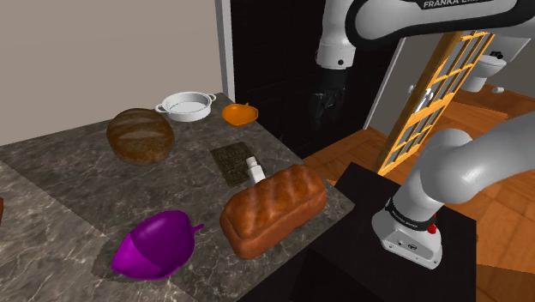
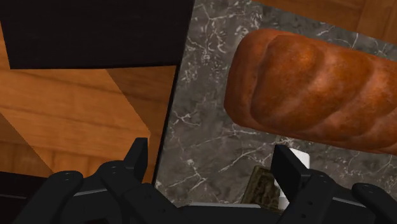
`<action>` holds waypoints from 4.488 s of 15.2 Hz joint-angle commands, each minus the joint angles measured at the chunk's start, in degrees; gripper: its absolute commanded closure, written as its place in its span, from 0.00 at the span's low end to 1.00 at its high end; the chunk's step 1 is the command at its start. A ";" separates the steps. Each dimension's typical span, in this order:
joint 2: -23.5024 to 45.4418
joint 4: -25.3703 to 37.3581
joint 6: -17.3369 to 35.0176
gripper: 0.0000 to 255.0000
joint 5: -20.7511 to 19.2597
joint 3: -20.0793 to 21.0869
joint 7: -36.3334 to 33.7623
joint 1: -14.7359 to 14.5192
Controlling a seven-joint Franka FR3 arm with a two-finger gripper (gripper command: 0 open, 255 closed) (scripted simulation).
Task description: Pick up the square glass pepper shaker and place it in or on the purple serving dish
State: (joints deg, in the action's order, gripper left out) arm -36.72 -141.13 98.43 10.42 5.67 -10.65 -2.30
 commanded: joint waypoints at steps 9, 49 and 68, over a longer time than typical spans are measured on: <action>17.95 5.08 15.14 0.00 0.30 11.16 -14.54 -1.22; 37.74 15.13 24.58 1.00 -8.46 17.24 -29.80 -2.09; 33.54 24.33 11.53 1.00 -6.88 17.55 -30.13 -2.40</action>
State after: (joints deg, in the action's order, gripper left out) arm -3.72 -117.62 110.26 3.69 22.81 -39.95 -4.38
